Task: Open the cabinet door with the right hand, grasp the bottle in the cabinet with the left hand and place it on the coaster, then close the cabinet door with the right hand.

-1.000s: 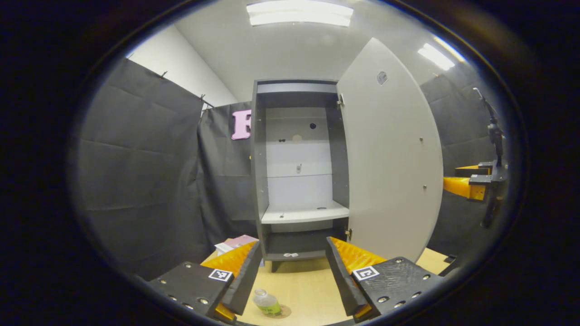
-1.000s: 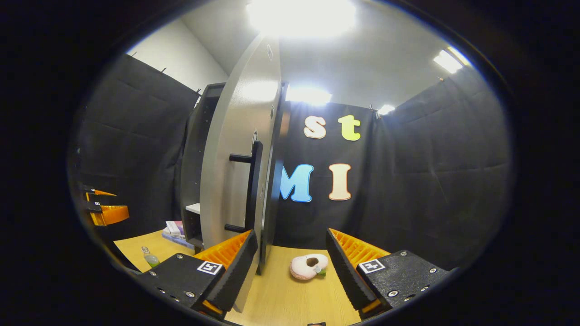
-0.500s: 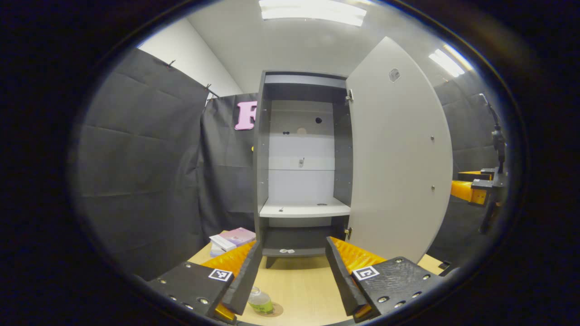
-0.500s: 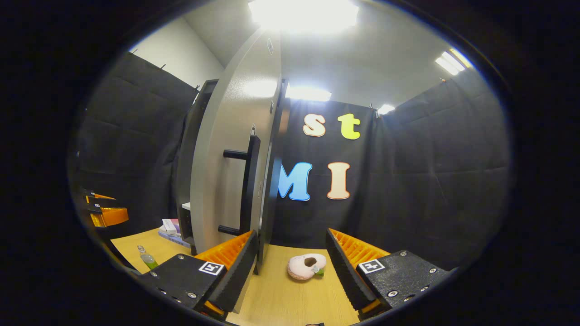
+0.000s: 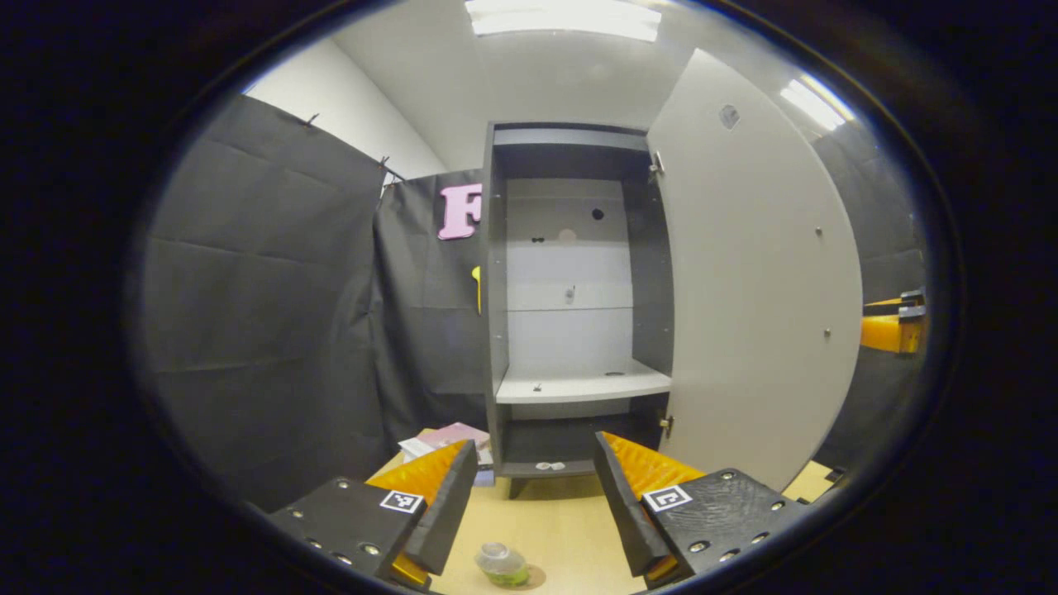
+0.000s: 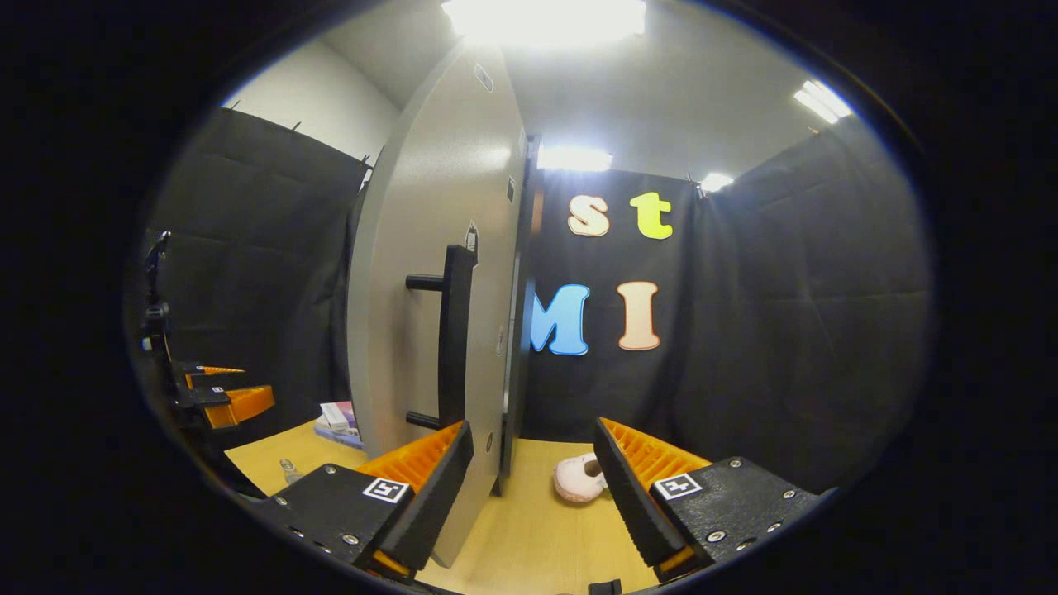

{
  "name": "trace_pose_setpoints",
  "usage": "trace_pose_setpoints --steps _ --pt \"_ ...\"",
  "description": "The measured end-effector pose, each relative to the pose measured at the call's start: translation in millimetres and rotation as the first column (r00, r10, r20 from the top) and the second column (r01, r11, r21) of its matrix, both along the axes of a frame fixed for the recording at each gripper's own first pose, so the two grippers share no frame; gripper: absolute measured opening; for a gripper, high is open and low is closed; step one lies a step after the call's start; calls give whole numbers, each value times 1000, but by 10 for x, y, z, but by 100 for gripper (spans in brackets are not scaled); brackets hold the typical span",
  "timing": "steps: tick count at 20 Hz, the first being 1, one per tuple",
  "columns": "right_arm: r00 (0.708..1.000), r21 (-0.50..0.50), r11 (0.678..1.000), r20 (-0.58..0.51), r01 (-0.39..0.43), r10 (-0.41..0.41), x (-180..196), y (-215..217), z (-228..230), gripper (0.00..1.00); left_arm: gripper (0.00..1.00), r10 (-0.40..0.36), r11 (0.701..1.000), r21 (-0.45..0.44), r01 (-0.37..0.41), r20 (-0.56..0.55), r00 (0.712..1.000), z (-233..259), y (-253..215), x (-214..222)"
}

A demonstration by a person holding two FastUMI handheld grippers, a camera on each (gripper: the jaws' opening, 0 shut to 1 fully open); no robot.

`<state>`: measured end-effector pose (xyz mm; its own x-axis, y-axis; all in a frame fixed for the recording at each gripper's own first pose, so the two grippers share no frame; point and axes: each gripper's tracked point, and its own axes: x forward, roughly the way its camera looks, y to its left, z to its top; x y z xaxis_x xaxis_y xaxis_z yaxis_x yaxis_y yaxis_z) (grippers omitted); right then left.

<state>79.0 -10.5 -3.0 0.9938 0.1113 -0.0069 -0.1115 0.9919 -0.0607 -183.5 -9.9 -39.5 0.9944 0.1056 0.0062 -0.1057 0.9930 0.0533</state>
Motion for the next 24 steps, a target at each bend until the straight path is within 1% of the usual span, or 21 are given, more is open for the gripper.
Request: trace_pose_setpoints --steps 2,3,4,5,6,7,9,11,12,13,15,16,19,20,21,23,24 --pt "999 16 1000 -18 -26 26 -11 137 -20 92 81 7 1000 -3 -7 -15 1000 -39 102 62" --pt "999 39 999 -34 -37 38 7 206 -39 92 84 0 1000 -6 0 -21 1000 -38 133 94" --pt "998 61 997 -47 -47 50 8 272 -47 92 81 -4 1000 -10 4 -20 1000 -31 174 127" --pt "997 78 995 -56 -56 61 17 335 -44 92 81 -10 1000 -14 10 -16 1000 -2 216 153" --pt "996 85 994 -59 -63 68 20 395 -35 92 85 -12 1000 -18 11 -11 1000 24 269 182" --pt "996 87 994 -60 -65 71 36 442 -21 92 81 -6 1000 -20 6 -5 1000 64 349 216" --pt "996 93 994 -59 -62 68 83 536 -20 92 81 7 1000 -25 -7 6 1000 135 520 283" --pt "995 133 989 -68 -68 78 155 667 -50 92 81 24 999 -25 -23 22 999 209 698 349" --pt "994 153 985 -71 -75 87 200 750 -57 92 81 27 1000 -15 -27 28 999 233 785 388" --pt "993 156 984 -71 -81 93 237 833 -56 89 85 32 999 8 -32 31 999 260 865 410" --pt "993 129 988 -60 -88 97 322 963 -25 92 84 26 999 41 -27 34 999 270 949 479" --pt "993 118 989 -55 -94 101 360 1037 -17 92 81 15 999 39 -17 37 999 274 966 527" --pt "991 110 986 -34 -125 129 469 1324 -8 92 81 -39 999 31 38 42 998 263 948 636" --pt "991 99 986 -19 -131 133 505 1412 12 92 85 -58 998 31 56 45 997 242 948 663" --pt "991 81 988 -7 -135 136 535 1488 11 92 81 -74 997 31 73 49 996 231 940 686" --pt "990 35 989 7 -142 142 606 1631 29 92 81 -108 994 26 107 40 993 175 901 719" --pt "989 16 989 8 -145 145 626 1697 38 92 85 -118 993 24 117 26 993 146 883 747"
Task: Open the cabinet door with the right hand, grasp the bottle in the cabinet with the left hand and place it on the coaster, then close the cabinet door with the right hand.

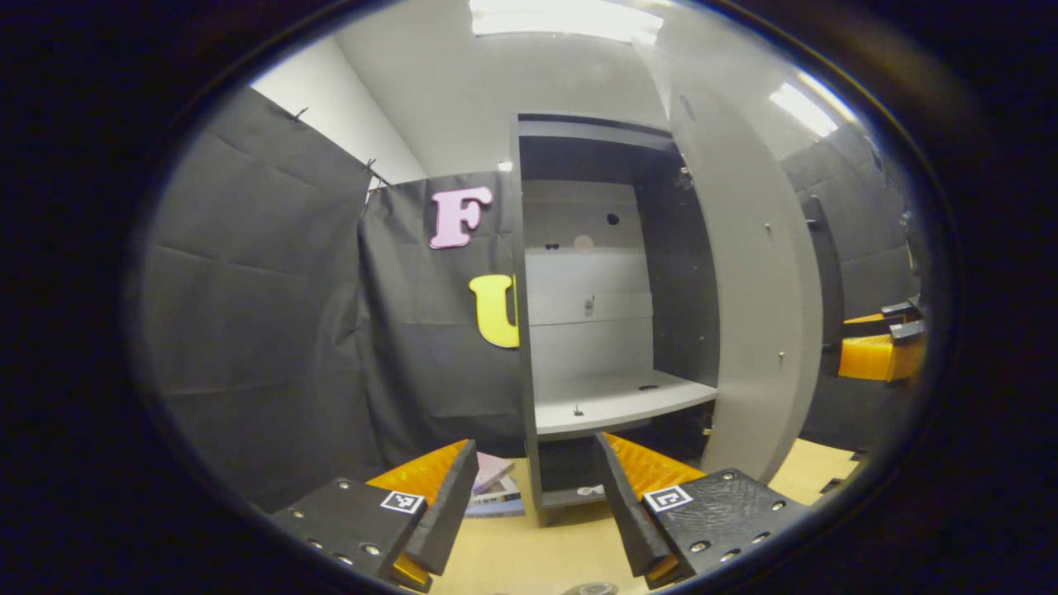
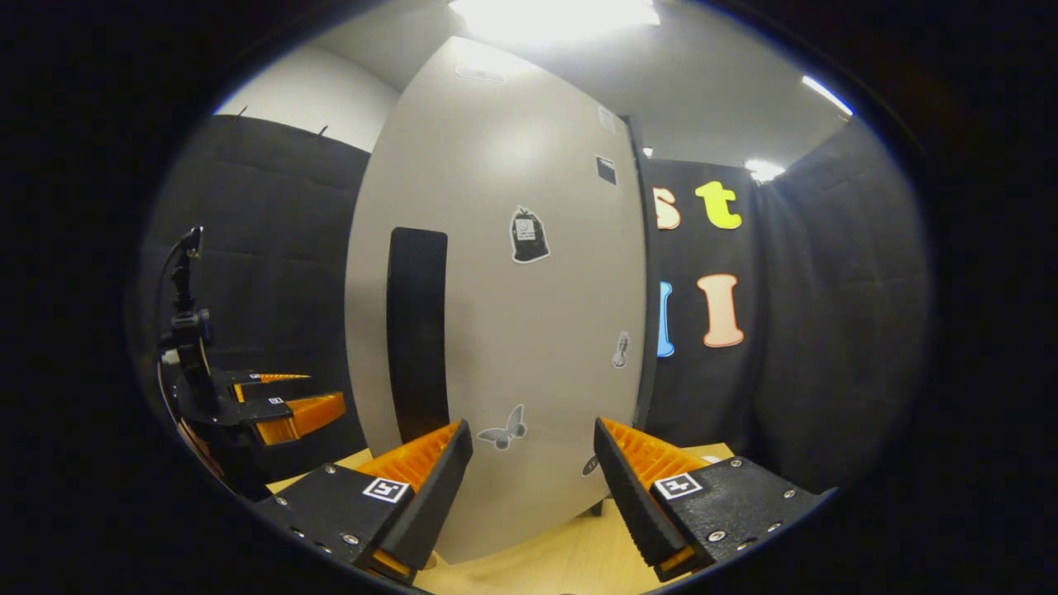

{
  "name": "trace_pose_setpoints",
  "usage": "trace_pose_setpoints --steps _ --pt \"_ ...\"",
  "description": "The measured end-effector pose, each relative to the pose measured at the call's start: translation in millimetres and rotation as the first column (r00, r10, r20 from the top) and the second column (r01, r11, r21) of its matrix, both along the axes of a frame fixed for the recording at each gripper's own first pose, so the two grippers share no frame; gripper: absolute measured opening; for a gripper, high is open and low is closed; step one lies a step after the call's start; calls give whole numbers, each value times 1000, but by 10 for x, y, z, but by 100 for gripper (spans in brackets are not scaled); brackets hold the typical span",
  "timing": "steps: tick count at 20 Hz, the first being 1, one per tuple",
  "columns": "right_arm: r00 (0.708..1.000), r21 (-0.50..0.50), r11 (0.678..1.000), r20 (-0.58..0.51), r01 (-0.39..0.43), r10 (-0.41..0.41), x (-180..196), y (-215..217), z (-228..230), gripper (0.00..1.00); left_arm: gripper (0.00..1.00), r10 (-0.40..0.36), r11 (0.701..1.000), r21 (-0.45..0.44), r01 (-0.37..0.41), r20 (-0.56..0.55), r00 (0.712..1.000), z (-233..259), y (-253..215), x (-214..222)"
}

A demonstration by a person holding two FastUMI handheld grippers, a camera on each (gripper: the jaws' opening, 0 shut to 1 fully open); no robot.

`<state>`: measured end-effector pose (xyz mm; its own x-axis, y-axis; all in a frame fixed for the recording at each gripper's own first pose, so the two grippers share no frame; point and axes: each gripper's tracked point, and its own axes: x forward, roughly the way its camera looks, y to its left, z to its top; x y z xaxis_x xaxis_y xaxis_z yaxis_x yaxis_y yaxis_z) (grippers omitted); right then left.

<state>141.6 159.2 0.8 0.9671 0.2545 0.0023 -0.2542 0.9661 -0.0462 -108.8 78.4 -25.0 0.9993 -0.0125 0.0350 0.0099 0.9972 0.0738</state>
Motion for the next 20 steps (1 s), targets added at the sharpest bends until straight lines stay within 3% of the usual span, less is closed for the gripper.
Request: trace_pose_setpoints --steps 1,2,3,4,5,8,12,14,16,17,20 --pt "1000 -27 1000 10 14 -14 11 21 15 89 81 3 1000 3 -3 -15 1000 -27 4 16" --pt "999 -56 998 31 32 -30 23 10 46 92 85 7 1000 10 -7 -13 1000 -15 24 30" --pt "998 -76 996 50 42 -38 57 42 55 93 81 -5 1000 14 5 1 1000 34 -8 53" --pt "997 -79 996 58 51 -46 97 60 33 93 85 -6 1000 18 6 6 1000 57 -14 59" --pt "998 -75 995 41 58 -55 153 86 -52 93 80 8 1000 19 -8 4 1000 78 18 61" --pt "995 -38 995 9 96 -95 257 73 -149 93 81 45 999 -5 -45 -1 999 66 74 33" --pt "992 -9 993 -33 118 -118 304 107 -213 93 84 60 998 26 -59 -32 998 33 93 24" --pt "990 -9 990 -36 138 -138 299 82 -234 93 81 69 998 11 -69 -45 997 26 105 22" --pt "988 2 989 -47 150 -149 325 90 -266 92 85 54 998 -13 -54 -43 998 35 82 27" --pt "986 8 988 -53 156 -155 311 93 -282 93 81 47 999 -16 -48 -40 998 53 79 40" --pt "985 31 987 -62 160 -158 298 124 -272 93 81 22 1000 -11 -23 -40 999 104 -24 28"
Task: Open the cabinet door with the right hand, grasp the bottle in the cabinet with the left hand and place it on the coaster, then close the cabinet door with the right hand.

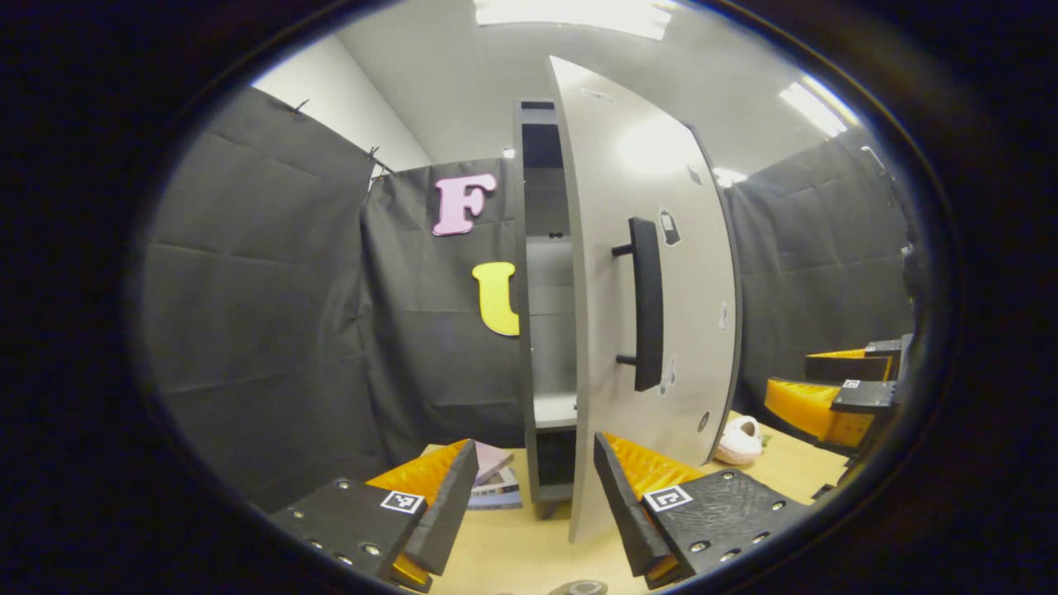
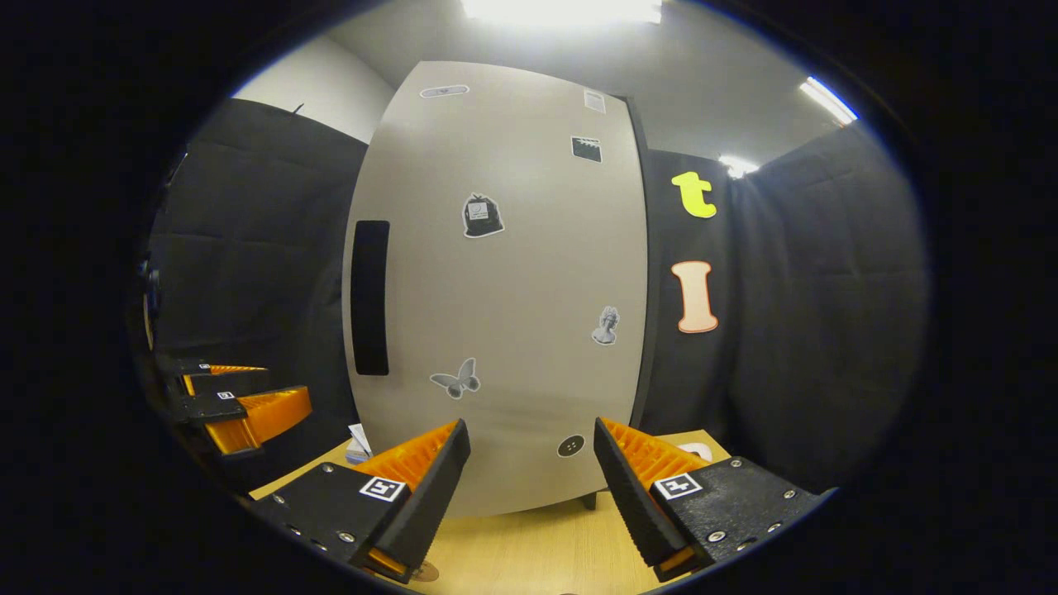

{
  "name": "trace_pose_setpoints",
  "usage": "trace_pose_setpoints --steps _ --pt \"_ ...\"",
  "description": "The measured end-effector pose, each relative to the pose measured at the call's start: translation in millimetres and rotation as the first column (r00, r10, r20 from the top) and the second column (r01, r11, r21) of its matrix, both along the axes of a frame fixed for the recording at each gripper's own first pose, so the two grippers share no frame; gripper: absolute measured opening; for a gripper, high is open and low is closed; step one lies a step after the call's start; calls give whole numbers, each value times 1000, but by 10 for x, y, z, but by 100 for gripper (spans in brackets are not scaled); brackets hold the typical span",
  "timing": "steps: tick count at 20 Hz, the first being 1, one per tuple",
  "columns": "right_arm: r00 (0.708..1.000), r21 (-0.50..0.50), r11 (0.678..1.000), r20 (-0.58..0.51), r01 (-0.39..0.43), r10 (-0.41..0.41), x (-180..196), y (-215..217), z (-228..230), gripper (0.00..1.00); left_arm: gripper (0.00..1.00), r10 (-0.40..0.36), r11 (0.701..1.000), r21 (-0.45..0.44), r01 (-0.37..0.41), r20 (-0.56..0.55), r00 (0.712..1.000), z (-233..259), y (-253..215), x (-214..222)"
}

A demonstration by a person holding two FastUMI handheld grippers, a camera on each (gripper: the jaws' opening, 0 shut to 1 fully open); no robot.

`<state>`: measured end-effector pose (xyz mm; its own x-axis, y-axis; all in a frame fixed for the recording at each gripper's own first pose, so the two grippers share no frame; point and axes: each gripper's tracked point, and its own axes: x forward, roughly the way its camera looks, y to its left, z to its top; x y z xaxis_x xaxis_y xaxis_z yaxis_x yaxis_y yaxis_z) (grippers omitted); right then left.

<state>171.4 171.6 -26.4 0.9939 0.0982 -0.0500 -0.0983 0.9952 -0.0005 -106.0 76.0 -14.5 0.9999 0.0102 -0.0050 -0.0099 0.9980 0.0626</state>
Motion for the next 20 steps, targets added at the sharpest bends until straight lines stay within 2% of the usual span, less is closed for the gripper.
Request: trace_pose_setpoints --steps 5,10,12,15,16,17,20 --pt "1000 42 999 -16 14 -14 62 -4 -33 93 80 -18 1000 13 18 12 1000 116 -191 99" --pt "999 67 997 -21 32 -31 149 -71 -44 93 81 -82 997 16 81 26 996 175 -539 231" --pt "999 78 996 -23 42 -41 177 -99 -51 92 81 -81 997 20 81 26 996 178 -574 261" --pt "999 75 996 -6 48 -47 229 -148 -11 93 81 -104 994 -17 104 22 994 138 -671 340" --pt "999 71 996 -4 49 -48 238 -156 -5 93 85 -120 992 -41 121 23 993 133 -707 360" --pt "999 71 996 -3 45 -45 233 -152 -13 93 81 -135 989 -63 137 28 990 143 -741 368" --pt "999 62 997 -5 44 -43 239 -177 -16 94 81 -155 984 -80 159 57 986 251 -753 356"
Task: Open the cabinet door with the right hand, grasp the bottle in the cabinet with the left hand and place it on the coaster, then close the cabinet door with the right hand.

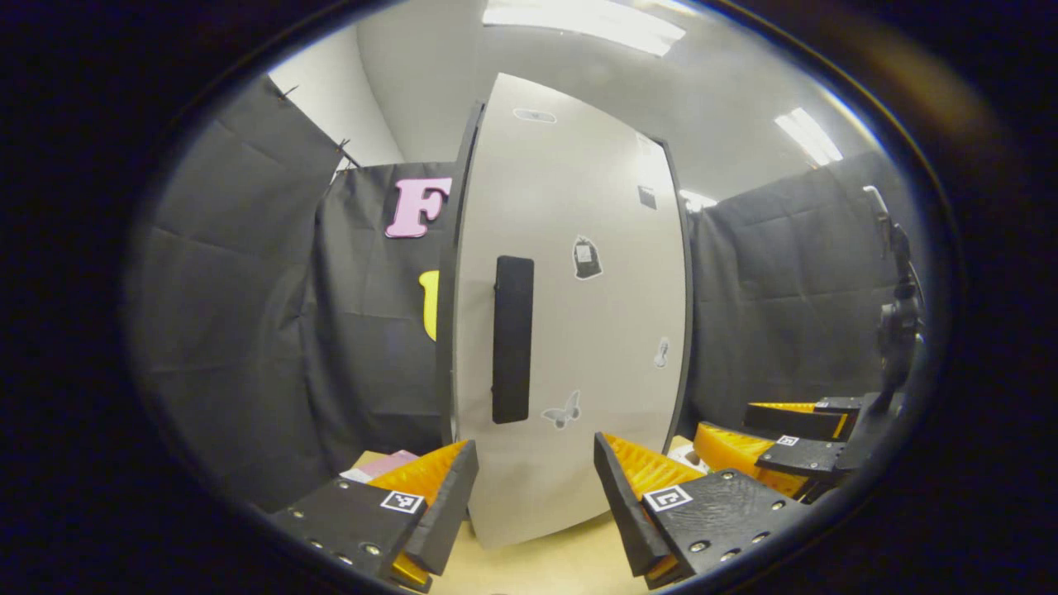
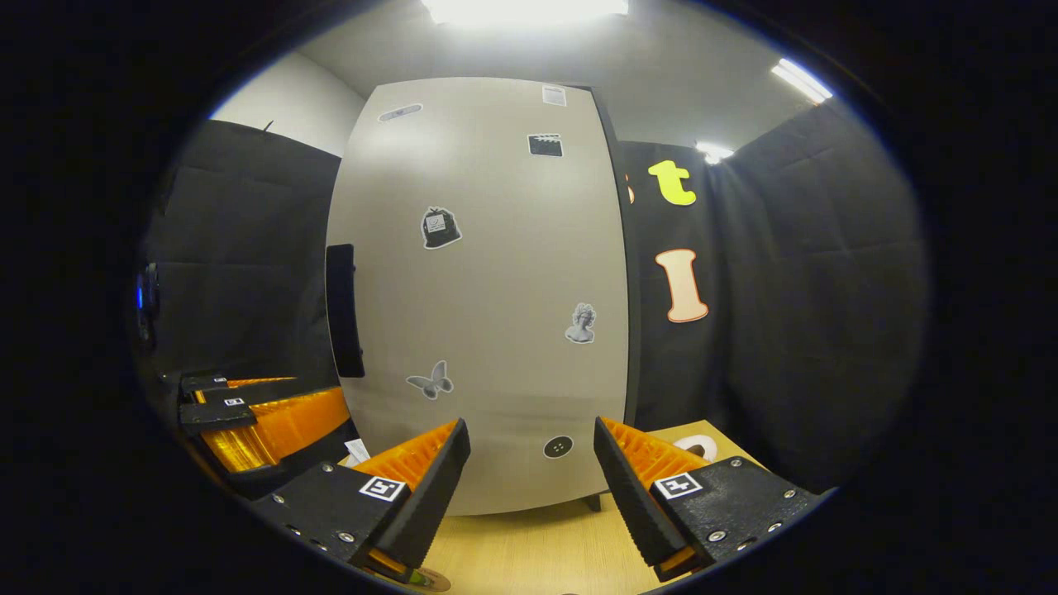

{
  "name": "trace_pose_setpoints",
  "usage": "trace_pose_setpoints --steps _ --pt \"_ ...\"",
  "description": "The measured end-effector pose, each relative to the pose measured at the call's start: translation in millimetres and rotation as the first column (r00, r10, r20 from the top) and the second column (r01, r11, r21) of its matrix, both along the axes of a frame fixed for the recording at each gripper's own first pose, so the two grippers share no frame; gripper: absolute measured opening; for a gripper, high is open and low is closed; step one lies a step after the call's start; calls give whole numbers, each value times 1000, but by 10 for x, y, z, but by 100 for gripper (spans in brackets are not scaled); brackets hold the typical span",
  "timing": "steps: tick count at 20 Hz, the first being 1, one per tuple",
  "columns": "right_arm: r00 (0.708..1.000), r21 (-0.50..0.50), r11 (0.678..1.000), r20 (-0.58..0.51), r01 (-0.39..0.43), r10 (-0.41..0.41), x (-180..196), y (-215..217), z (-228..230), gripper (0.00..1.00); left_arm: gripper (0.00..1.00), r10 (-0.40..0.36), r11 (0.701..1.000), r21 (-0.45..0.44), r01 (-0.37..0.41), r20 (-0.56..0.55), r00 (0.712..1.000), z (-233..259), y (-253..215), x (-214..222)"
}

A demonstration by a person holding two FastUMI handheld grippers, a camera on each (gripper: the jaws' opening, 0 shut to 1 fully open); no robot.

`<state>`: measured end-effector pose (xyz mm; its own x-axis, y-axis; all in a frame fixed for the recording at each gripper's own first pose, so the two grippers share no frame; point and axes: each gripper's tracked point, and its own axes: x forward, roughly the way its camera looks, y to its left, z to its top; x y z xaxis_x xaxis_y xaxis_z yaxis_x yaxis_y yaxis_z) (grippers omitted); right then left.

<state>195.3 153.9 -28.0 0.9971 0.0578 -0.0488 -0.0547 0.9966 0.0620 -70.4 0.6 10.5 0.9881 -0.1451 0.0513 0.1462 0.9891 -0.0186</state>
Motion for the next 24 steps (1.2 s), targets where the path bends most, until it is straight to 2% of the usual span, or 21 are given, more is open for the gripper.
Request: trace_pose_setpoints --steps 3,7,8,9,10,23,24 --pt "1000 -1 1000 -6 9 -9 3 -26 -41 93 81 13 1000 20 -12 -15 1000 -38 19 2" --pt "1000 -14 1000 -16 -4 4 -35 0 -67 94 81 75 997 29 -75 -12 997 -64 101 -27" --pt "1000 -18 1000 -12 -7 6 -42 -7 -50 94 80 68 997 23 -68 -14 998 -86 64 -15" --pt "1000 -19 1000 -7 -8 7 -61 6 -53 94 84 67 998 24 -66 -17 998 -103 41 -14" --pt "1000 -18 1000 -8 -8 8 -70 7 -52 93 80 62 998 29 -61 -17 998 -111 28 -9" --pt "1000 -22 1000 -22 18 -18 -161 14 -107 93 81 87 996 32 -87 -7 996 -98 149 -87" --pt "1000 -21 1000 -22 17 -18 -162 20 -103 93 85 90 996 29 -90 -7 996 -103 152 -80"
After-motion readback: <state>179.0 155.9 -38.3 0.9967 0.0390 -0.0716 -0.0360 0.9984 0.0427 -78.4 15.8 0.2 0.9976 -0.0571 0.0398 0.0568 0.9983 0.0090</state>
